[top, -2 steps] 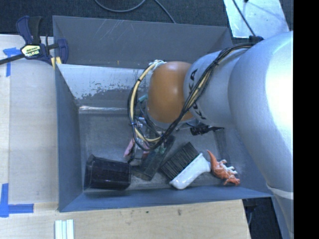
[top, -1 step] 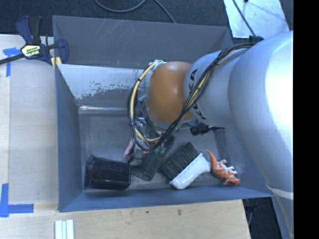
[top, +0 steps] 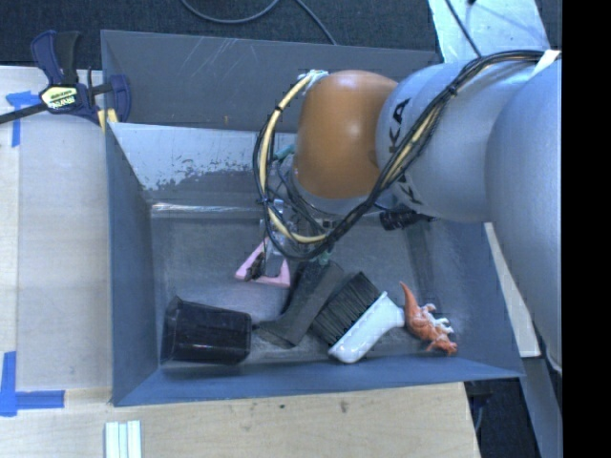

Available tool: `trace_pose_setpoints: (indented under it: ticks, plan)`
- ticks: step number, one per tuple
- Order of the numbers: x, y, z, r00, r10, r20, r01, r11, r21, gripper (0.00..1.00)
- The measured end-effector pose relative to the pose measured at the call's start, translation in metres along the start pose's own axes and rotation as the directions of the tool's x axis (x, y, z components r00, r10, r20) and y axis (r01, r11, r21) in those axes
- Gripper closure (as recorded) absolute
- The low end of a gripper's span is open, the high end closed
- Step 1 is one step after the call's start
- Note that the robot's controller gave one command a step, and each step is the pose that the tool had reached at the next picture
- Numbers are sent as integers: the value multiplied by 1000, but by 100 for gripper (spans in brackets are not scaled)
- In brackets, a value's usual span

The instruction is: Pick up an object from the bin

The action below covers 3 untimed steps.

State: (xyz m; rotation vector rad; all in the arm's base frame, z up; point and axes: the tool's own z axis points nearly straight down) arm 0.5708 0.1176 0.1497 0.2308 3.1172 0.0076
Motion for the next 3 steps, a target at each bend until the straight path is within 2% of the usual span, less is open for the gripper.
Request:
trace_pose_setpoints:
  ticks: [1,2,3]
  plan:
    - [0,0,0,1000,0,0,0,1000,0,100]
    - [-2,-6,-48,1000,-31,-5,31,1000,2,100]
    - [-13,-2,-43,1000,-16,19,16,1000,-6,100]
